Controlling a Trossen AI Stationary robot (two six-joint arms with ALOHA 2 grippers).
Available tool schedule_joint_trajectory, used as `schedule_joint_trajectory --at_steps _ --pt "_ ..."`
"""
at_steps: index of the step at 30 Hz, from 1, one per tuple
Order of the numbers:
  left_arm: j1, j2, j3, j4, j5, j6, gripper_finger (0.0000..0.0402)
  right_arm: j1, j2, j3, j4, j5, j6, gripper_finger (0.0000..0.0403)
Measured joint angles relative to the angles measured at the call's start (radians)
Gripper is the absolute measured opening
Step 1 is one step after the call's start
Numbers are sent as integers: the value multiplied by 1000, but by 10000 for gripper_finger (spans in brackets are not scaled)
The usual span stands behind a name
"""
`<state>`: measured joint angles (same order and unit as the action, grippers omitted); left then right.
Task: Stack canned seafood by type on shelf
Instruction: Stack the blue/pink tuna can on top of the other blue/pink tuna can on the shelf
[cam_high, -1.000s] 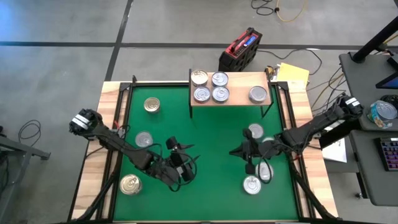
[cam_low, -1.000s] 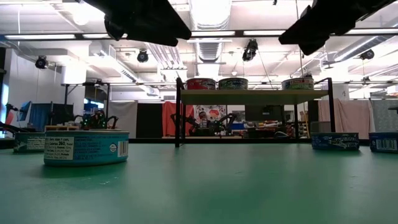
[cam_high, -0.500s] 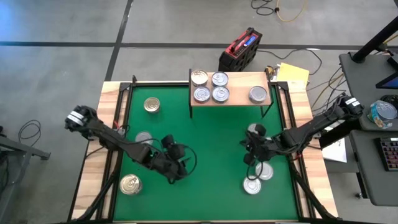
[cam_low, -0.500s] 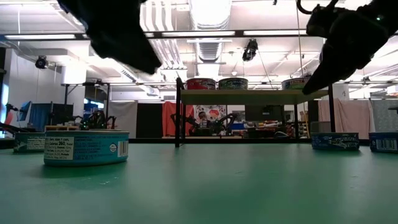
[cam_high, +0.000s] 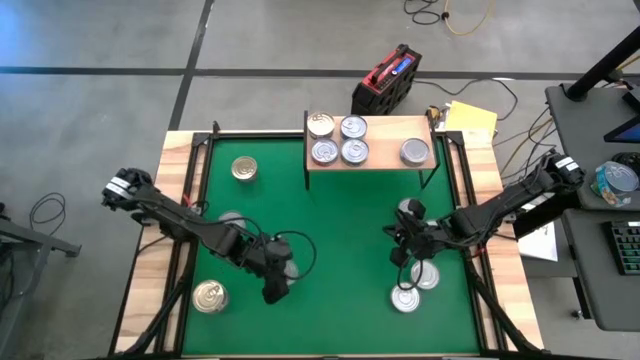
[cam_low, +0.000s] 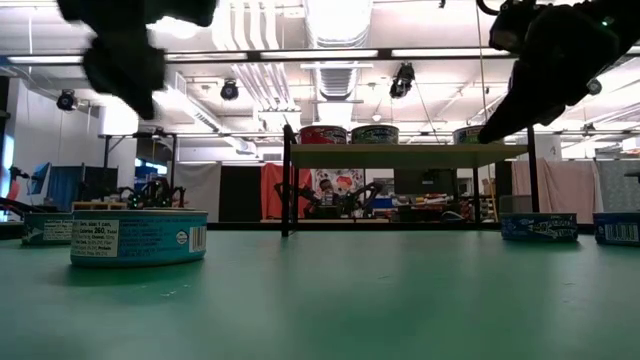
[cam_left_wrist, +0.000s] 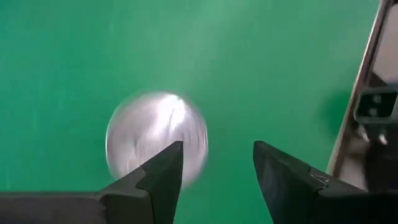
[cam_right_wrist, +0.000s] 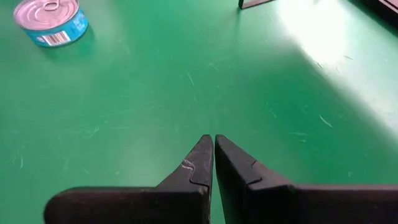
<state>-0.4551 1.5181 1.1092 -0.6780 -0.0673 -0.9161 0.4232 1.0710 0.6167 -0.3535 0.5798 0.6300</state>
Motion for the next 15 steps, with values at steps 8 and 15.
schedule_joint_trajectory --at_steps 8,15 --pt "-103 1 219 -426 64 -211 162 0 0 0 84 32 -59 9" --pt "-205 2 256 -653 125 -442 114 0 0 0 129 22 -104 9"
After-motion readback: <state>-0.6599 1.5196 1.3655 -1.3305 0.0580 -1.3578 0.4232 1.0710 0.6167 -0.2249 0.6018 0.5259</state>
